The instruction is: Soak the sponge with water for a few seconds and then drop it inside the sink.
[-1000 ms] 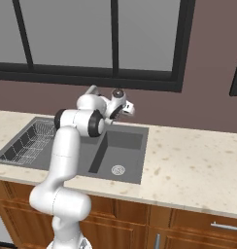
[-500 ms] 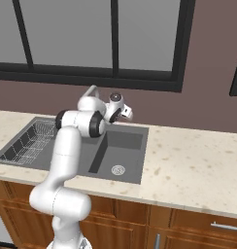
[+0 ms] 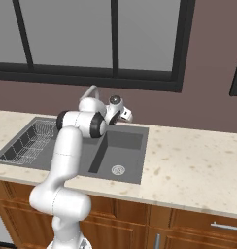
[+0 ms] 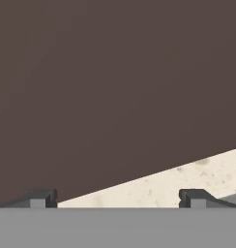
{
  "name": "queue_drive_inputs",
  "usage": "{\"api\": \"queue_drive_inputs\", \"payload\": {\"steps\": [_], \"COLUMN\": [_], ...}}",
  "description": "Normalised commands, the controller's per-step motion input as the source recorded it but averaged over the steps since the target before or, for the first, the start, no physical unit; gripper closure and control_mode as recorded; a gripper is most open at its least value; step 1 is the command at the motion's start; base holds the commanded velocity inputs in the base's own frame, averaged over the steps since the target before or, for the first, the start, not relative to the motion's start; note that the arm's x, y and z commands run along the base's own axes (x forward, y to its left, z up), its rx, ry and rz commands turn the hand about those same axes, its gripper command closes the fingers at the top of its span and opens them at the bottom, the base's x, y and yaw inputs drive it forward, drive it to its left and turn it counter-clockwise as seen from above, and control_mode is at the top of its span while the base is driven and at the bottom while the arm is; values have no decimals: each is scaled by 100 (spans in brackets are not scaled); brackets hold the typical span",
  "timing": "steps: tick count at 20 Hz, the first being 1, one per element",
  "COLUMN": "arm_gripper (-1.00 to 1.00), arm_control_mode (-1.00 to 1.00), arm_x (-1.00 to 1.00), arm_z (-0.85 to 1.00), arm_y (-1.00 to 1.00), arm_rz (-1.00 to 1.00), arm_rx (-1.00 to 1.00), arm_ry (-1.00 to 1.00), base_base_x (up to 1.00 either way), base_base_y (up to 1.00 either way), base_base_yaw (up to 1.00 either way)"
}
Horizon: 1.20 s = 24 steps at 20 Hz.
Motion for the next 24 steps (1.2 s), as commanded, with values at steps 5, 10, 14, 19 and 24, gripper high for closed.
{"api": "queue_drive_inputs", "payload": {"steps": [5, 10, 14, 19, 24], "arm_gripper": [-100, -100, -100, -100, -100], "arm_control_mode": [-100, -100, -100, -100, -100], "arm_x": [0, 0, 0, 0, 0], "arm_z": [-33, -61, -68, -81, -96], "arm_y": [0, -28, -49, -66, -87], "arm_rz": [-2, -2, -2, -2, -2], "arm_rx": [0, -5, -7, -8, -6], "arm_ry": [0, 1, 0, 0, 0], "base_base_x": [0, 0, 0, 0, 0], "base_base_y": [0, 0, 0, 0, 0], "base_base_yaw": [0, 0, 0, 0, 0]}}
